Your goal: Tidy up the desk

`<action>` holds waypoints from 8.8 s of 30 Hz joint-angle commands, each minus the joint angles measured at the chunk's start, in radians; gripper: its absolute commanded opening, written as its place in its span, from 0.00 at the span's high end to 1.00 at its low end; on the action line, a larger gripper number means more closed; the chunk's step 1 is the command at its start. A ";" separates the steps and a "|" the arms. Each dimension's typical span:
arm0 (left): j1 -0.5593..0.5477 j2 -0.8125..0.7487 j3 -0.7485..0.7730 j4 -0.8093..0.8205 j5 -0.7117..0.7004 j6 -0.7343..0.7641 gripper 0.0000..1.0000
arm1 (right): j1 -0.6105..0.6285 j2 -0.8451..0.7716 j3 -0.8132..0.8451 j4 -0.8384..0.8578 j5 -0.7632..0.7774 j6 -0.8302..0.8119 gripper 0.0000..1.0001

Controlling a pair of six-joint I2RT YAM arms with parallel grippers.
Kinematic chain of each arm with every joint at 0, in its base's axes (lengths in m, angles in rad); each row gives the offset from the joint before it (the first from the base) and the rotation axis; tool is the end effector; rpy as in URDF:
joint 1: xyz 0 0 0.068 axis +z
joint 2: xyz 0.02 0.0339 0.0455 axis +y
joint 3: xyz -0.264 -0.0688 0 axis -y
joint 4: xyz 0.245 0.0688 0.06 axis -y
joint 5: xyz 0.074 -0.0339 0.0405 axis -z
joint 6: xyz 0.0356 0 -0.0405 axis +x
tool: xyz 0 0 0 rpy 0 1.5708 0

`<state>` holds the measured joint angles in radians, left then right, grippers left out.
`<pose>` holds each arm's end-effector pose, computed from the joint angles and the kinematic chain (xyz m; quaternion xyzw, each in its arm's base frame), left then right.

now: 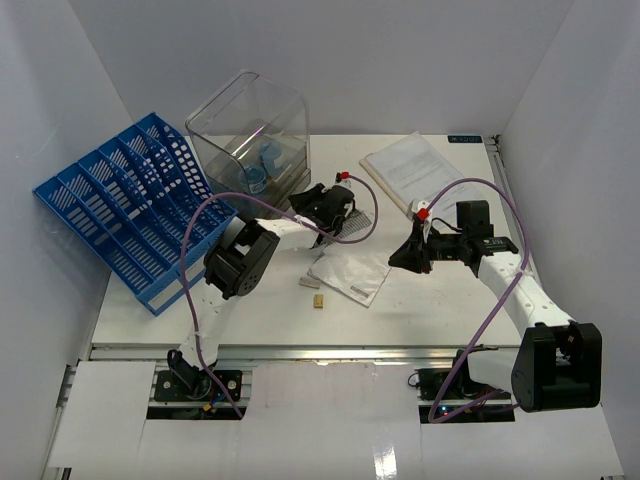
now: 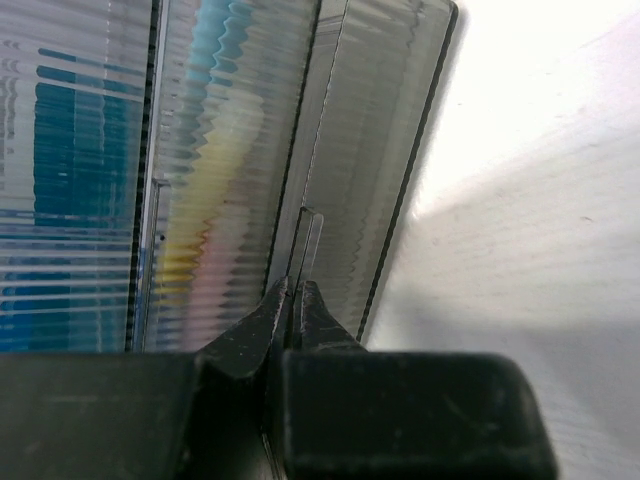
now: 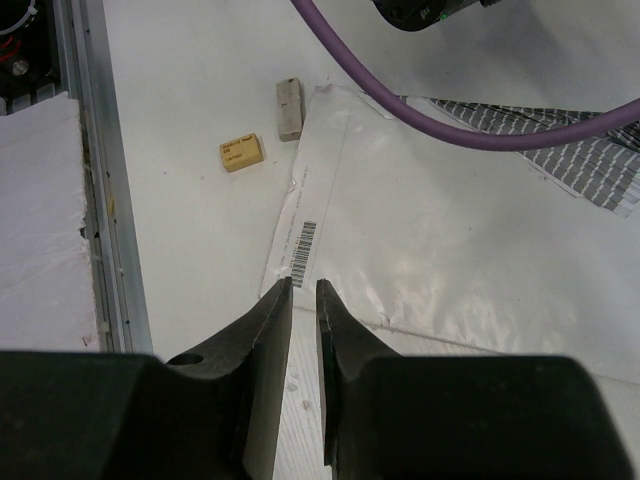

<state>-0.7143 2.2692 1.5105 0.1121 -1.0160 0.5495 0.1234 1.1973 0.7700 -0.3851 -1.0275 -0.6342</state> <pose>0.3847 -0.2935 0.1348 0.2870 0.7592 0.4019 0.4240 0.2295 0.0592 0.2453 -0.4682 0.6844 0.3603 0.4273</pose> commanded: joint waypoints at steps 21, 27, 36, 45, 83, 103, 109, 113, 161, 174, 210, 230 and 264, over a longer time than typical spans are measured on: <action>-0.150 -0.072 0.095 -0.367 0.103 -0.356 1.00 | -0.008 -0.002 -0.007 0.022 -0.032 -0.001 0.77; -0.151 -0.179 0.147 -0.523 0.185 -0.528 0.65 | -0.008 0.011 0.010 -0.090 -0.093 -0.129 0.65; -0.152 -0.566 -0.074 -0.668 0.683 -0.774 0.06 | 0.111 0.078 0.137 -0.645 -0.087 -0.813 0.21; -0.149 -1.249 -0.661 -0.531 0.940 -1.154 0.02 | 0.641 0.088 0.142 -0.143 0.410 -0.278 0.19; -0.150 -2.063 -0.929 -0.809 0.851 -1.438 0.02 | 0.863 0.779 0.528 -0.025 0.834 0.003 0.48; -0.149 -2.070 -0.929 -0.817 0.830 -1.454 0.02 | 0.806 0.723 0.490 -0.008 0.810 0.004 0.41; -0.149 -2.067 -0.930 -0.818 0.829 -1.454 0.02 | 0.801 0.730 0.488 -0.006 0.799 0.002 0.44; -0.149 -2.081 -0.931 -0.820 0.820 -1.458 0.02 | 0.771 0.709 0.513 -0.020 0.724 0.014 0.44; -0.149 -2.090 -0.931 -0.837 0.800 -1.479 0.02 | 0.782 0.608 0.564 -0.111 0.435 -0.183 0.27; -0.149 -2.105 -0.925 -0.845 0.803 -1.481 0.02 | 0.776 0.612 0.490 -0.250 0.347 -0.294 0.45; -0.150 -2.108 -0.923 -0.861 0.800 -1.502 0.02 | 0.830 0.713 0.515 -0.323 0.572 -1.120 0.39; -0.149 -2.196 -0.930 -0.956 0.732 -1.636 0.02 | 0.831 0.766 0.509 -0.307 0.636 -1.010 0.79; -0.149 -1.951 -1.140 -0.666 0.856 -1.702 0.02 | 0.555 0.804 1.020 -0.229 0.479 -0.488 0.84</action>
<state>-0.8661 0.2591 0.3949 -0.6559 -0.1910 -1.1232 0.6811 1.9303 1.6838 -0.6669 -0.5778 -1.1821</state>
